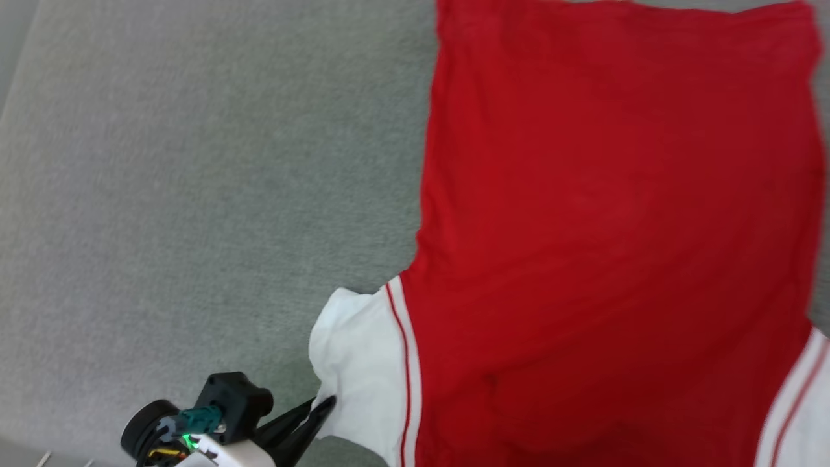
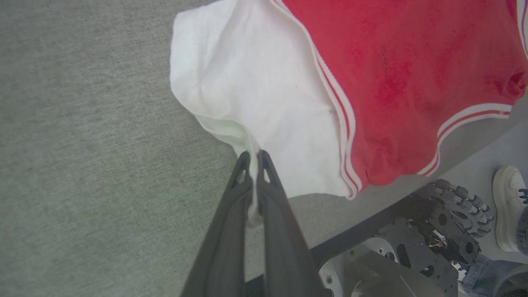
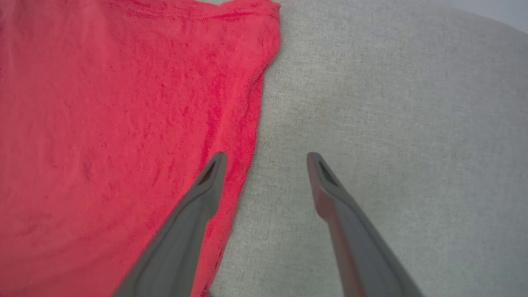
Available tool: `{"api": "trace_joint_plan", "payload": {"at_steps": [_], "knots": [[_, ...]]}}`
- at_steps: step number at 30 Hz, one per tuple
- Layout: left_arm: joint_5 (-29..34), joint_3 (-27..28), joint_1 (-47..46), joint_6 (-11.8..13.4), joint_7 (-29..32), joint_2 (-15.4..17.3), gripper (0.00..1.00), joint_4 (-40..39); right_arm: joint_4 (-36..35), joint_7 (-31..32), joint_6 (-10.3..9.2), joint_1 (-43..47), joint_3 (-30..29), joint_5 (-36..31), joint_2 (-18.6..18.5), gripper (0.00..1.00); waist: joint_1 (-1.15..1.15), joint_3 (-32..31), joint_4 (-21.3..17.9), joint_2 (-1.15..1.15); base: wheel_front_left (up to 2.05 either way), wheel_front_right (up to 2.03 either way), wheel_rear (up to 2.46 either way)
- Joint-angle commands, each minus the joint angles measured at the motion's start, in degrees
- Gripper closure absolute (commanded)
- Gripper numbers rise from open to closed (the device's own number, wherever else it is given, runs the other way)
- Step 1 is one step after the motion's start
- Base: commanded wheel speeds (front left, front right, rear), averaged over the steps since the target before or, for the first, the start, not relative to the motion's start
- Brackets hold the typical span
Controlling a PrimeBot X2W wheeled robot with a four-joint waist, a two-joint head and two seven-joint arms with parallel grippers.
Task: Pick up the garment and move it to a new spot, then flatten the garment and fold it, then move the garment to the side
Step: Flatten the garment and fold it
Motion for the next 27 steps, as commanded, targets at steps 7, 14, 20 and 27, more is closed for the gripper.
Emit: {"api": "trace_joint_plan", "payload": {"at_steps": [7,14,20,27], "knots": [[2.32,-1.74,-3.62,-1.43,0.46,-3.25,1.0,-1.78,8.45,1.65,-0.04,-12.8,-1.37,-7.63,-1.06,0.0,-0.01,8.9,9.16,0.0,0.0,0.0,0.0],[3.06,-2.85,-5.3,-2.66,-0.46,-5.76,1.0,-0.86,14.1,0.94,-0.04,-18.62,-4.2,-13.48,-1.95,0.0,-0.01,11.21,12.45,0.0,0.0,0.0,0.0],[3.07,-3.0,-6.58,-3.49,-1.45,-7.48,1.0,0.65,17.26,0.37,-0.03,-18.74,-5.14,-16.34,-0.35,0.0,-0.01,12.25,13.78,0.0,0.0,0.0,0.0],[3.09,-3.58,-7.21,-4.41,-1.95,-8.45,1.0,2.3,19.37,2.32,-0.03,-13.99,-4.3,-16.72,-0.63,0.76,-0.01,12.81,14.25,0.0,0.0,0.0,0.0]]}}
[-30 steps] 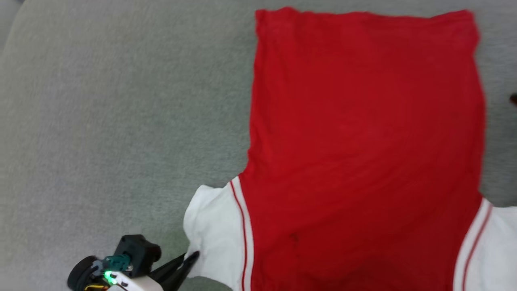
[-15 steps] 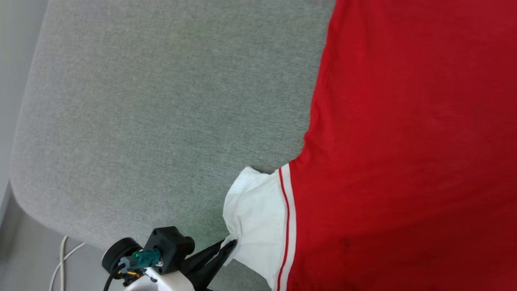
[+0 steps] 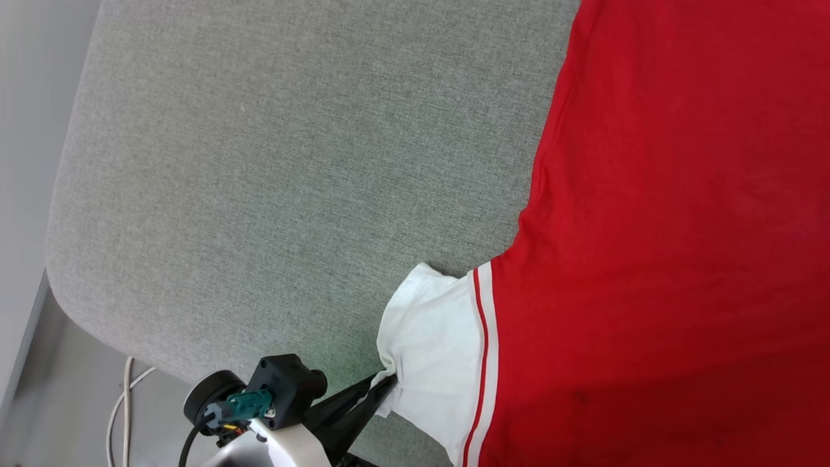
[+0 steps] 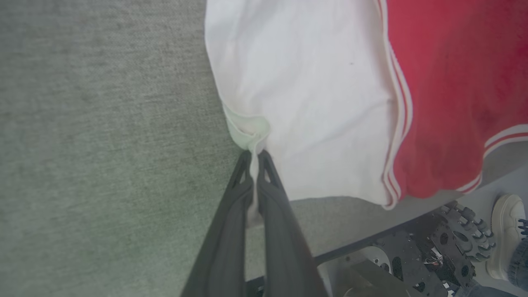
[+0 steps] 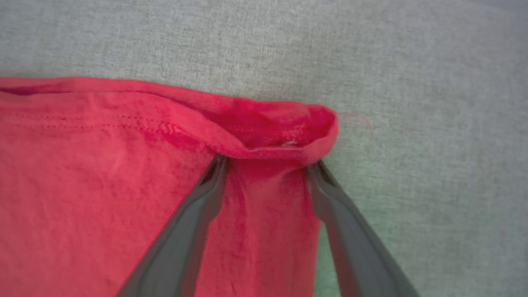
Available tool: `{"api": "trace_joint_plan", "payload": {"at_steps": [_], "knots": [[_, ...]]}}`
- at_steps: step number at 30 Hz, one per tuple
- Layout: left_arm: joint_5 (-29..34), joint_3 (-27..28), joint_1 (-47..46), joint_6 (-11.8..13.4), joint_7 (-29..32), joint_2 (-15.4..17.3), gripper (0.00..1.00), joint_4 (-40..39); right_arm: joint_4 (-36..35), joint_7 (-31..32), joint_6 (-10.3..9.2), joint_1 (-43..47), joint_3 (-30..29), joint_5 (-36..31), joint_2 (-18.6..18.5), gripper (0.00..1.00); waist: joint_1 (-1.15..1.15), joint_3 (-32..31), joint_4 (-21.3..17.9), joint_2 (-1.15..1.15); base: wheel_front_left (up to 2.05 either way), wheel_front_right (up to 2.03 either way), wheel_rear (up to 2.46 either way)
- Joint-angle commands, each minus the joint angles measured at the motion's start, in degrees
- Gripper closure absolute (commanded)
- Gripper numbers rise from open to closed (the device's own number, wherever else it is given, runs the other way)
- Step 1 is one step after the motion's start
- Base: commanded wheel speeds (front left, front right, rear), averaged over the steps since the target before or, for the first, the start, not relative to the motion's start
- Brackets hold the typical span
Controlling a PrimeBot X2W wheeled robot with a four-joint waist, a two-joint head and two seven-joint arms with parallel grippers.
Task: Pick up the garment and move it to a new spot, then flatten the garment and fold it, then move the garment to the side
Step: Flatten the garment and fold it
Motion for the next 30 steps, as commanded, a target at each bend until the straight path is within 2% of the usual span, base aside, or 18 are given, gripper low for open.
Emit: {"api": "trace_joint_plan", "payload": {"at_steps": [1,6,16,20,30], "knots": [[-0.11,-0.2,-0.72,-0.35,-0.27,-0.25,1.0,0.52,3.14,1.43,-0.02,5.54,0.49,-0.51,0.86,1.0,0.0,-0.09,0.02,0.0,0.0,0.0,0.0],[-0.39,-0.05,-0.75,-0.45,-0.53,-0.29,1.0,1.76,3.15,0.33,-0.02,7.0,-0.75,0.11,1.22,1.0,0.0,-1.43,-0.99,0.0,0.0,0.0,0.0],[-0.66,0.71,1.51,1.48,-0.42,2.02,1.0,3.5,4.08,-4.67,-0.03,16.5,-0.34,3.69,3.04,1.0,0.0,-11.73,-8.59,0.0,0.0,0.0,0.0],[-1.28,0.92,2.88,2.65,-0.27,2.63,1.0,3.86,4.75,-5.78,-0.03,21.17,-2.53,6.79,6.03,1.0,0.0,-16.49,-12.19,0.0,0.0,0.0,0.0],[-3.09,1.74,7.35,5.75,-1.23,4.15,1.0,5.03,-1.54,-9.08,-0.03,36.08,1.07,13.74,5.53,1.0,0.0,-24.92,-19.8,0.0,0.0,0.0,0.0]]}}
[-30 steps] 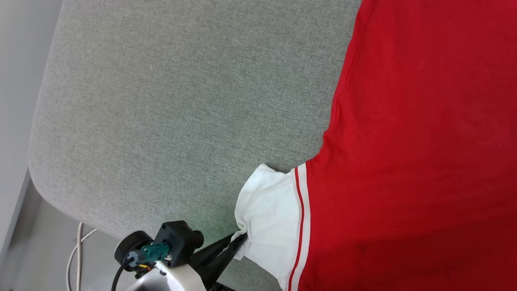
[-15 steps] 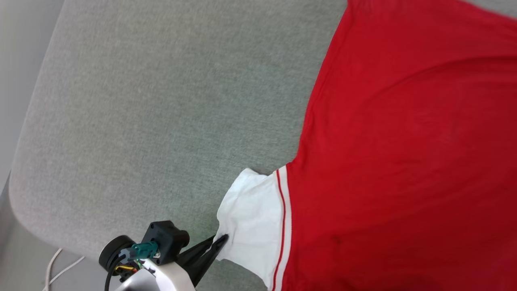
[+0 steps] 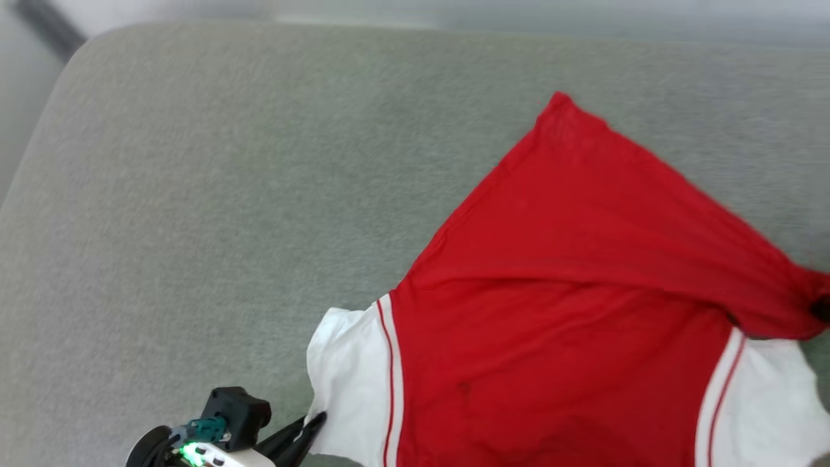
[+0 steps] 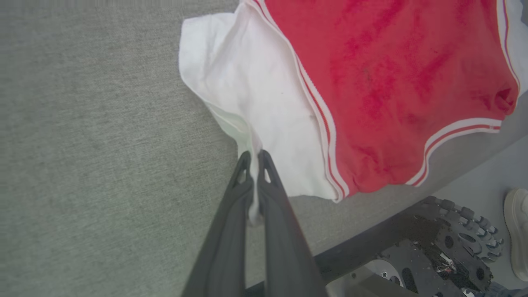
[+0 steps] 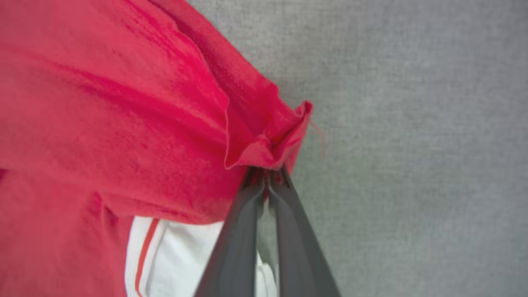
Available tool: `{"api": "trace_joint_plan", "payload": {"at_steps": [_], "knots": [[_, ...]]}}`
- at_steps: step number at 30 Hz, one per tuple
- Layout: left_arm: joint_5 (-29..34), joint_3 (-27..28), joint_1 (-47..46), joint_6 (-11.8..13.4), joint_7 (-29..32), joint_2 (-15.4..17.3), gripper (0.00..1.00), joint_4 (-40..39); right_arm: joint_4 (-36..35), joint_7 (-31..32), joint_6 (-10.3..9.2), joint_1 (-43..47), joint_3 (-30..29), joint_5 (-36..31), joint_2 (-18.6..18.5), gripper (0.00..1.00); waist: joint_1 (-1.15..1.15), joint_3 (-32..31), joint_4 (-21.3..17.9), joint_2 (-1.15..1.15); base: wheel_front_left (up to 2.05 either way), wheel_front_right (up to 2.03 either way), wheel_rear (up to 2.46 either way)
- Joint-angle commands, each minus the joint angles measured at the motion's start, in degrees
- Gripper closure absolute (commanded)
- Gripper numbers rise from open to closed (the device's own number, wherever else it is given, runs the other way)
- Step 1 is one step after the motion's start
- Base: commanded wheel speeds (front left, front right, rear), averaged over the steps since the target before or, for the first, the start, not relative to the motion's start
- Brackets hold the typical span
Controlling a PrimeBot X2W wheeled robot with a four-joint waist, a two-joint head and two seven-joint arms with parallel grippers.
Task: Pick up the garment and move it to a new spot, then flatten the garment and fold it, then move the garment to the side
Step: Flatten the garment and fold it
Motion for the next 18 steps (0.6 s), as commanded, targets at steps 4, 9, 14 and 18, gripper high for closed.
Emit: {"api": "trace_joint_plan", "payload": {"at_steps": [4,9,14,18], "knots": [[0.13,1.04,1.58,2.02,-1.58,0.49,1.0,0.19,-5.64,-0.89,-0.04,8.76,0.08,3.97,-0.41,1.0,0.0,-5.43,-5.86,0.0,0.0,0.0,0.0],[-1.19,2.29,2.96,3.25,-2.87,0.53,1.0,0.13,-12.3,-1.78,-0.04,16.46,-1.77,6.45,1.51,1.0,0.0,-7.0,-8.06,0.0,0.0,0.0,0.0],[-2.53,3.31,3.63,3.63,-4.48,-0.41,1.0,0.43,-17.44,-2.17,-0.04,24.79,-2.78,7.54,3.93,1.0,0.0,-7.98,-9.37,0.0,0.0,0.0,0.0],[-2.53,2.9,3.02,3.04,-4.35,-0.75,1.0,1.05,-17.68,-2.64,-0.03,27.5,-2.91,7.13,5.28,1.0,0.0,-8.1,-9.7,0.0,0.0,0.0,0.0]]}}
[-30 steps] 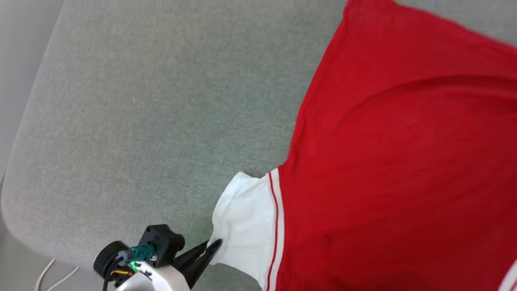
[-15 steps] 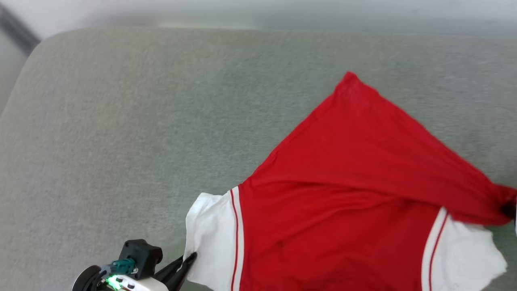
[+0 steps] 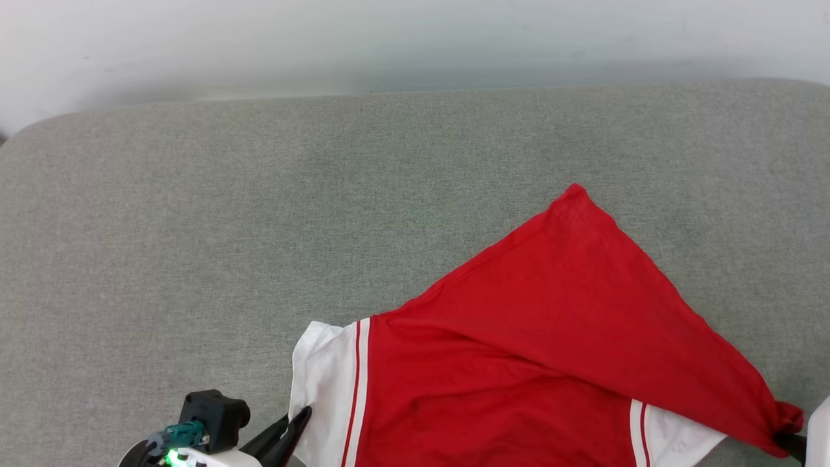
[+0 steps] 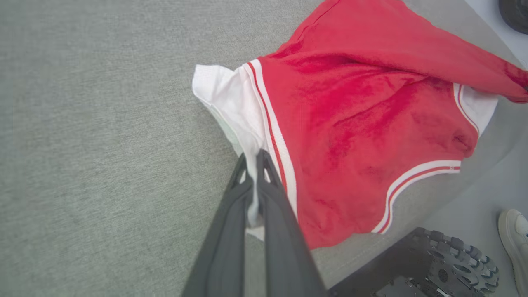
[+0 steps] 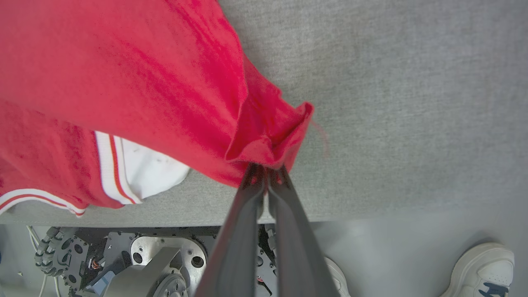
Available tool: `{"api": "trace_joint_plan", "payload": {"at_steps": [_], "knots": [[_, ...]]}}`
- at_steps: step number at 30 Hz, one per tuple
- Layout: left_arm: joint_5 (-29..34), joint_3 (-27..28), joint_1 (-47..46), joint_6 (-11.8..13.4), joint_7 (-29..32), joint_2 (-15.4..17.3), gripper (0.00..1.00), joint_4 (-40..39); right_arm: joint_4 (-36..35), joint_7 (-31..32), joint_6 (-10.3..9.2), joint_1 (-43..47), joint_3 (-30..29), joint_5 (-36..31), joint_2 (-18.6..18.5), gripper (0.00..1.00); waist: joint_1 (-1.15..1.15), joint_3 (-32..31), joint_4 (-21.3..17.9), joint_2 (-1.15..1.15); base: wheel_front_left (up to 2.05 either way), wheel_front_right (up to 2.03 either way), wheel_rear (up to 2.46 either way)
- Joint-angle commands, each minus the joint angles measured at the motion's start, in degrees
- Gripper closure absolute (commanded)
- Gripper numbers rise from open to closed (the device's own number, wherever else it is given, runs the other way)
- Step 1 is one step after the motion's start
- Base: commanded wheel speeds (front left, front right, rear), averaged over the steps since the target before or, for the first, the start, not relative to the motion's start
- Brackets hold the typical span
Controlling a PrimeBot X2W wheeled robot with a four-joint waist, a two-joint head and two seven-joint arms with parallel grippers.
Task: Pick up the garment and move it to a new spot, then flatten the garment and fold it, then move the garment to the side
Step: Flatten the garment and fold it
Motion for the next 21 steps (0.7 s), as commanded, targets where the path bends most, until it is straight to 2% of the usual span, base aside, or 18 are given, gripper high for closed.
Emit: {"api": "trace_joint_plan", "payload": {"at_steps": [1,6,7,8,9,16,21], "knots": [[0.05,-0.38,-0.39,-0.43,0.18,-0.19,1.0,0.32,0.25,-0.49,-0.02,1.16,0.48,-0.34,0.41,1.0,0.01,-0.13,-0.11,0.0,0.0,0.0,0.0],[-0.17,-0.4,-0.72,-0.57,0.42,-0.11,1.0,0.31,0.89,-1.35,-0.02,0.94,1.55,0.07,0.38,1.0,0.01,-0.18,-0.14,0.0,0.0,0.0,0.0],[-0.12,-0.29,-0.7,-0.45,0.4,0.06,1.0,0.26,0.81,-1.65,-0.02,0.82,2.33,0.06,-0.29,0.7,0.01,-0.16,-0.13,0.0,0.0,0.0,0.0],[-0.12,-0.19,-0.65,-0.34,0.37,0.18,1.0,0.16,0.69,-1.72,-0.02,0.91,3.3,0.15,-1.21,0.07,0.01,-0.09,-0.11,0.0,0.0,0.0,0.0],[-0.09,-0.17,-0.64,-0.25,0.39,0.28,1.0,0.03,0.7,-1.41,-0.02,0.99,3.99,0.49,-2.03,0.0,0.01,0.03,-0.04,0.0,0.0,0.0,0.0],[0.48,-0.48,-1.25,-0.25,0.94,0.54,1.0,-1.96,-3.37,0.02,-0.02,-3.76,6.8,4.59,-6.8,0.0,0.01,1.01,1.6,0.0,0.0,0.0,0.0],[1.14,-0.5,-2.13,-0.15,1.12,0.7,1.0,-3.58,-7.25,2.92,-0.02,-9.86,7.58,5.59,-6.89,0.0,0.01,2.93,3.84,0.0,0.0,0.0,0.0]]}}
